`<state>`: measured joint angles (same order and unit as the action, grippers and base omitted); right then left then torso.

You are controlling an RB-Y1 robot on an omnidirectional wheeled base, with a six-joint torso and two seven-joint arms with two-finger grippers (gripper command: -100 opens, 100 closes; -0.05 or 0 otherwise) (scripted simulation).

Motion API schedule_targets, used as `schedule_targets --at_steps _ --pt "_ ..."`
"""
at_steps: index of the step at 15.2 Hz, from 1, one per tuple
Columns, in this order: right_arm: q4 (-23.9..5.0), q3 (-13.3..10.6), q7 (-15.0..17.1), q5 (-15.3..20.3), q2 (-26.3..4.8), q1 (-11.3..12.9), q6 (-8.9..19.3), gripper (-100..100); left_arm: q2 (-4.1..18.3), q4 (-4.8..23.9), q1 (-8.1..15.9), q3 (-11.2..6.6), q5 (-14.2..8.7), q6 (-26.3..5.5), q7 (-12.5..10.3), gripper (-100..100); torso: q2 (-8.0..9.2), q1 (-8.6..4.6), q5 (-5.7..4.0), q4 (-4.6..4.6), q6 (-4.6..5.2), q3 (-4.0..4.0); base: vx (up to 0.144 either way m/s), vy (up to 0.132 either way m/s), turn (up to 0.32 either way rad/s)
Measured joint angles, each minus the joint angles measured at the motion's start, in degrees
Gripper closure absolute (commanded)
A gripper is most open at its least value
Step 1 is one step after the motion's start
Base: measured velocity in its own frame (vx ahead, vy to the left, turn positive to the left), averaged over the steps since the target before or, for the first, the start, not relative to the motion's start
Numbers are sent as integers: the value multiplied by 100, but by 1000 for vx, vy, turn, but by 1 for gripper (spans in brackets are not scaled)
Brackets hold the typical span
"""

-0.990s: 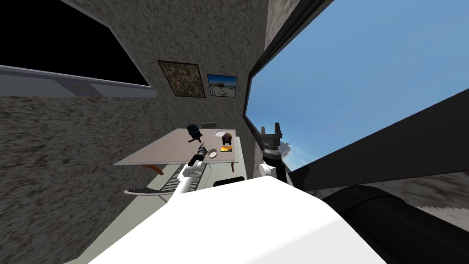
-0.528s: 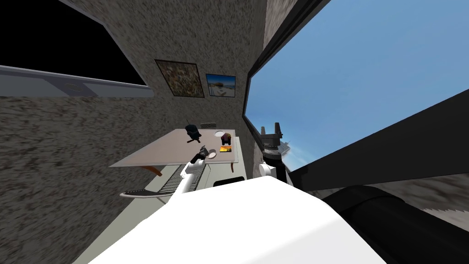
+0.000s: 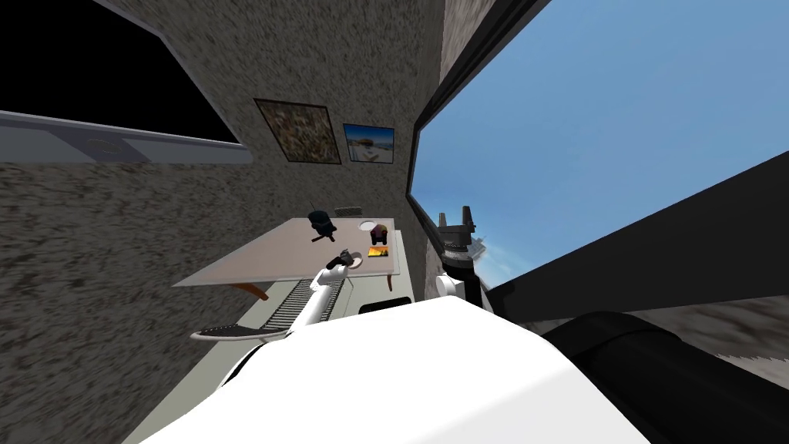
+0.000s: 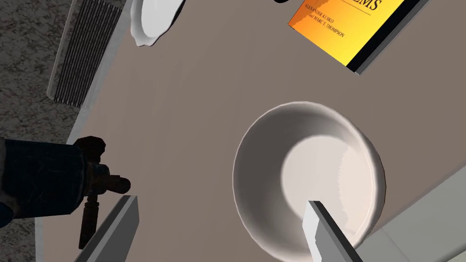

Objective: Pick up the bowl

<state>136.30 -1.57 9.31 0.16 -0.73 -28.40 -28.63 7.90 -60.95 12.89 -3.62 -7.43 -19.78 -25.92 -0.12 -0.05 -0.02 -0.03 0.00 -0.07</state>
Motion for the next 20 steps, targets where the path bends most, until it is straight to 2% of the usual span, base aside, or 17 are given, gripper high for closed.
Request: schedule_targets --at_steps 2,7,11,20 --pt "0 0 0 0 0 0 0 0 -40 158 101 -35 33 -231 -59 -100 2 1 0 0 0 1 21 -3 -25" --pt "0 0 0 0 0 0 0 0 -34 853 455 -72 -38 -609 -195 -100 -1 5 1 0 0 0 26 2 -27" --pt "0 0 0 0 0 0 0 0 -88 1222 701 -133 12 -1012 -330 -100 -1 8 1 0 -1 -1 26 8 -16" --pt "0 0 0 0 0 0 0 0 -127 2071 1167 -225 -1 -1660 -532 -100 -4 12 3 -1 -2 -3 34 15 -18"
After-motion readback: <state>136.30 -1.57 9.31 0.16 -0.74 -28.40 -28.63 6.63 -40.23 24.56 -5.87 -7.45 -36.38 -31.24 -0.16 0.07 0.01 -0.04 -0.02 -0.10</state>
